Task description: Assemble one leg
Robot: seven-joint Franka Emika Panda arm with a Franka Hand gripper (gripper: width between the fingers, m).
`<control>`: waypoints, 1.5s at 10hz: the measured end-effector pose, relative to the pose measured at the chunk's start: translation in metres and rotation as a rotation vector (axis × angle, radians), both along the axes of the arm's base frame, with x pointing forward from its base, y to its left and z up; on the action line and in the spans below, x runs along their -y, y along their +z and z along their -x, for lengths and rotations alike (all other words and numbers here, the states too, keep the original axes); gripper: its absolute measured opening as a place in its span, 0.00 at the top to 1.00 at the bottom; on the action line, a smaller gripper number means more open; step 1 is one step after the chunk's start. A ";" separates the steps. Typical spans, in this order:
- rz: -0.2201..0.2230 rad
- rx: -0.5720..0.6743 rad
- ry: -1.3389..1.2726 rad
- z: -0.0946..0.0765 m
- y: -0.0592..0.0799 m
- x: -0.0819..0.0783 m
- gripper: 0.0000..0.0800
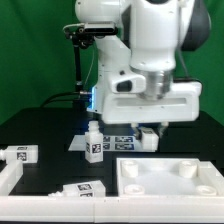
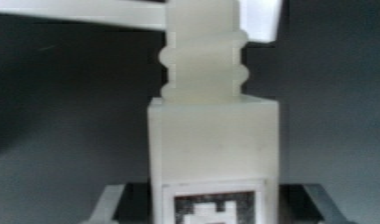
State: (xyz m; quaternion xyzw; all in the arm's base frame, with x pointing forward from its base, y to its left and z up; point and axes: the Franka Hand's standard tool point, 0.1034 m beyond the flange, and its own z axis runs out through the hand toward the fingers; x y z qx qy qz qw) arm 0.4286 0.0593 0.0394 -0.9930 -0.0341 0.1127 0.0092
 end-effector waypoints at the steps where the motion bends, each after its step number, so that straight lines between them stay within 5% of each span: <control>1: 0.004 -0.015 -0.001 0.007 -0.010 -0.006 0.64; 3: 0.017 -0.036 -0.009 0.016 -0.025 -0.006 0.64; 5: 0.016 -0.035 -0.010 0.016 -0.026 -0.006 0.64; 6: 0.016 -0.035 -0.009 0.016 -0.026 -0.006 0.54; 7: 0.016 -0.035 -0.009 0.016 -0.026 -0.006 0.54; 8: 0.016 -0.035 -0.009 0.016 -0.026 -0.006 0.29; 9: 0.016 -0.038 -0.010 0.015 -0.025 -0.006 0.21; 11: 0.024 -0.155 -0.042 0.003 -0.015 -0.004 0.19; 15: 0.051 -0.360 -0.062 -0.024 -0.020 -0.015 0.19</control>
Offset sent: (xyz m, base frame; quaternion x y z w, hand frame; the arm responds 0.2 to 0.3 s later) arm -0.0087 -0.0128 -0.0131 -0.0516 0.0163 -0.0145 0.9984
